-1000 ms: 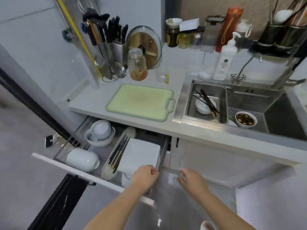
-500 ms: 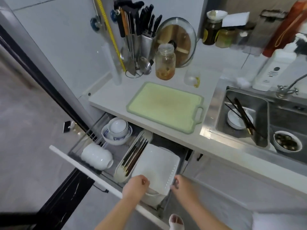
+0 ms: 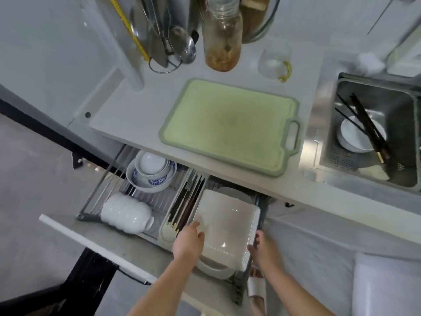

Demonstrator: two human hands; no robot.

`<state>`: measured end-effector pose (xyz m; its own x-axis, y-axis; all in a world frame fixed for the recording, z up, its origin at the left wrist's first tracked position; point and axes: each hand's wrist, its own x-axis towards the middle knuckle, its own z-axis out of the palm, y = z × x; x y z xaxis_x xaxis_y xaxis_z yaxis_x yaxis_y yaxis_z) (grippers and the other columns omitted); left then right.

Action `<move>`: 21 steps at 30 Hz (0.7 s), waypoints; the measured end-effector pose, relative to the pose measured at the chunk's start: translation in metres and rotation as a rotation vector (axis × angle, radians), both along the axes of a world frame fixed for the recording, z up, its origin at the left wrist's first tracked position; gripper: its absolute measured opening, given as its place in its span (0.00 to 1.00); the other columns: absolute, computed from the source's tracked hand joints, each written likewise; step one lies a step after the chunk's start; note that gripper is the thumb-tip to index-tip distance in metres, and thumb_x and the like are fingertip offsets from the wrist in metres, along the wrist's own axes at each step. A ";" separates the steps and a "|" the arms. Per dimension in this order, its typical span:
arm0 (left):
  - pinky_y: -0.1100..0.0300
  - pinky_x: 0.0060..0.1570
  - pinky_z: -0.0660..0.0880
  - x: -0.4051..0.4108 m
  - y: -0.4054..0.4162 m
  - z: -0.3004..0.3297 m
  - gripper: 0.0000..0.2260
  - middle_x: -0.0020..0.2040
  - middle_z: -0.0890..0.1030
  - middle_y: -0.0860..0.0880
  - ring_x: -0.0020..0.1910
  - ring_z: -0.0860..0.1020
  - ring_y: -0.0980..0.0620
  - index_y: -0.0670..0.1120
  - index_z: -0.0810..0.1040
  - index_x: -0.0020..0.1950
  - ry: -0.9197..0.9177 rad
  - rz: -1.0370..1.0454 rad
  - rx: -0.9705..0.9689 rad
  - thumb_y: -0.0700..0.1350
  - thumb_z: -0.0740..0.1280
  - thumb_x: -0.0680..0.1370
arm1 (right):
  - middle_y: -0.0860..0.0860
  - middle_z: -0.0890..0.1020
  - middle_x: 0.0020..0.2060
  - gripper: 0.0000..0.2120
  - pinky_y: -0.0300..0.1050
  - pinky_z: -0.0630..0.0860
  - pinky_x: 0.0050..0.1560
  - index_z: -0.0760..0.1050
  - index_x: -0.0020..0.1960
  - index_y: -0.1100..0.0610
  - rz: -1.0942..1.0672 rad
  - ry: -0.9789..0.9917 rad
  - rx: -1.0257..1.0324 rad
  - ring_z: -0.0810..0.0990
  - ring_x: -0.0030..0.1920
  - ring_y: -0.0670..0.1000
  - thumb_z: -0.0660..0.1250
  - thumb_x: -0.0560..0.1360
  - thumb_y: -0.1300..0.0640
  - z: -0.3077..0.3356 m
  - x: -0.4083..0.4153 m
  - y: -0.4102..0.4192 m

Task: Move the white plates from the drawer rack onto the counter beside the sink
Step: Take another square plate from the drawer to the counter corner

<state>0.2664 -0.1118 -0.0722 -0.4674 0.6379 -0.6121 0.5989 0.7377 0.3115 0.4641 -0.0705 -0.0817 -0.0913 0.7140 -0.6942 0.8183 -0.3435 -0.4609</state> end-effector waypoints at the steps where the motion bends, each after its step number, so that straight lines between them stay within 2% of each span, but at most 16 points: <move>1: 0.57 0.46 0.75 -0.005 0.004 -0.006 0.19 0.63 0.77 0.49 0.55 0.79 0.50 0.51 0.67 0.71 0.023 0.004 -0.017 0.46 0.59 0.80 | 0.53 0.81 0.51 0.15 0.44 0.74 0.47 0.72 0.59 0.56 -0.041 -0.007 0.002 0.80 0.51 0.53 0.67 0.74 0.57 -0.005 -0.003 0.001; 4: 0.52 0.48 0.76 -0.021 0.011 -0.021 0.17 0.63 0.74 0.47 0.57 0.76 0.46 0.48 0.68 0.69 0.065 0.005 -0.051 0.45 0.59 0.79 | 0.51 0.80 0.48 0.11 0.40 0.69 0.39 0.73 0.54 0.55 -0.134 -0.024 0.037 0.79 0.47 0.52 0.67 0.73 0.61 -0.020 -0.011 0.001; 7: 0.49 0.50 0.75 -0.033 0.012 -0.037 0.16 0.63 0.75 0.46 0.58 0.76 0.45 0.47 0.68 0.68 0.059 -0.001 -0.077 0.45 0.58 0.80 | 0.53 0.79 0.47 0.11 0.43 0.71 0.43 0.72 0.56 0.58 -0.188 -0.070 0.030 0.80 0.51 0.57 0.65 0.74 0.62 -0.032 -0.018 0.000; 10: 0.53 0.44 0.76 -0.040 0.010 -0.050 0.14 0.60 0.77 0.47 0.53 0.78 0.46 0.48 0.70 0.66 0.022 -0.047 -0.086 0.45 0.58 0.80 | 0.57 0.80 0.53 0.13 0.49 0.75 0.49 0.71 0.60 0.59 -0.247 -0.121 0.037 0.79 0.54 0.59 0.63 0.75 0.61 -0.038 -0.023 -0.001; 12: 0.55 0.42 0.75 -0.042 0.009 -0.057 0.14 0.58 0.79 0.48 0.51 0.79 0.47 0.49 0.71 0.65 -0.005 -0.073 -0.087 0.45 0.57 0.80 | 0.57 0.80 0.52 0.13 0.48 0.75 0.48 0.71 0.60 0.59 -0.260 -0.167 0.047 0.79 0.53 0.59 0.62 0.76 0.60 -0.042 -0.025 -0.003; 16: 0.51 0.45 0.79 -0.043 0.011 -0.065 0.10 0.50 0.80 0.47 0.44 0.79 0.47 0.46 0.74 0.58 -0.034 -0.099 -0.086 0.44 0.58 0.79 | 0.57 0.81 0.50 0.12 0.47 0.72 0.43 0.71 0.59 0.59 -0.267 -0.234 0.071 0.79 0.51 0.59 0.61 0.76 0.60 -0.050 -0.028 -0.006; 21: 0.57 0.42 0.74 -0.045 0.010 -0.066 0.12 0.57 0.79 0.50 0.48 0.79 0.49 0.48 0.75 0.62 -0.032 -0.093 -0.057 0.45 0.59 0.80 | 0.55 0.82 0.50 0.13 0.44 0.70 0.41 0.72 0.60 0.56 -0.336 -0.214 0.108 0.80 0.50 0.58 0.60 0.77 0.61 -0.050 -0.027 -0.009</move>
<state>0.2211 -0.1015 -0.1386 -0.3873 0.6413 -0.6624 0.6558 0.6966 0.2910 0.4371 -0.0791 -0.1318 0.2982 0.7490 -0.5917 0.7500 -0.5673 -0.3401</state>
